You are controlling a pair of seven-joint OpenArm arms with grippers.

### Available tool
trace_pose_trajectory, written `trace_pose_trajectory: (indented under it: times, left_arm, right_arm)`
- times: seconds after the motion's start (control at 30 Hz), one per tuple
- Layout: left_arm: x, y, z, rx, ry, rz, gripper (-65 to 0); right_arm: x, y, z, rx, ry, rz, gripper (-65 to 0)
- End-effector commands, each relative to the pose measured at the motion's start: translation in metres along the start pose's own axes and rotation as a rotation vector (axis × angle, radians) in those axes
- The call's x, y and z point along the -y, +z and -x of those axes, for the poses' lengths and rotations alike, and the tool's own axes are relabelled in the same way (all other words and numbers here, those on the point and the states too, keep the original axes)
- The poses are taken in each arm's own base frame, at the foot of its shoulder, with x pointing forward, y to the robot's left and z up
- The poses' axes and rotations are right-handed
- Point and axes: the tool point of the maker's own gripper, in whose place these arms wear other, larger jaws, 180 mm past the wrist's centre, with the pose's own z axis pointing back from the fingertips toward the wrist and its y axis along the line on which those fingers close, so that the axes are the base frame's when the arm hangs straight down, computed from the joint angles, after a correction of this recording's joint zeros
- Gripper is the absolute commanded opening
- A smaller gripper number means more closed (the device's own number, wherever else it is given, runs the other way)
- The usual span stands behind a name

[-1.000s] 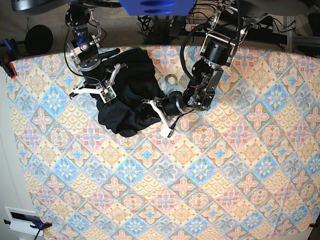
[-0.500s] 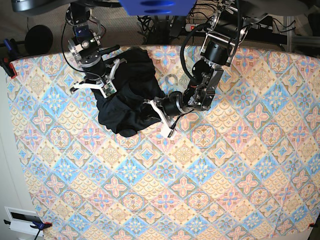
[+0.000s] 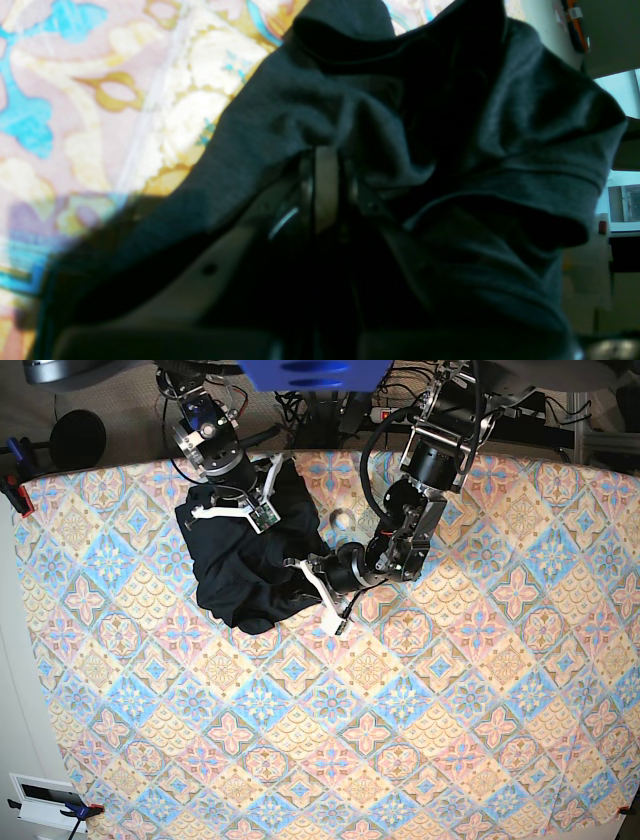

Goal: Layout the t-shirt on the table in an organized manner, then fold the t-shirt properly
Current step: 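Release the bundle and lift both grippers away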

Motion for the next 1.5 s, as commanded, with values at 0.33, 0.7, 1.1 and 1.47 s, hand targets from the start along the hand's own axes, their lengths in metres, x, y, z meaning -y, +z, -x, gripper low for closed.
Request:
trace_pose_trajectory:
  times: [0.33,0.7,1.1,1.47]
  left_arm:
    - [0.002,0.043,-0.043,0.083,-0.037,-0.075,-64.6]
    - [0.001,0.072,-0.066,0.152,0.115,0.014,-43.6]
    - [-0.013,0.075,-0.046,0.125,0.13,-0.017,-54.3]
    - [-0.013,0.076,-0.049,0.129,0.127,-0.019,-58.5]
  right_arm:
    - [0.006,0.002,-0.008,0.015,0.003,0.018,-65.0]
    - [0.031,0.005,-0.021,0.05,-0.003,0.082,-65.0]
    - [0.117,0.003,-0.044,0.104,-0.02,0.29,-65.0]
    - [0.096,0.002,-0.033,0.051,0.065,0.271,-65.0]
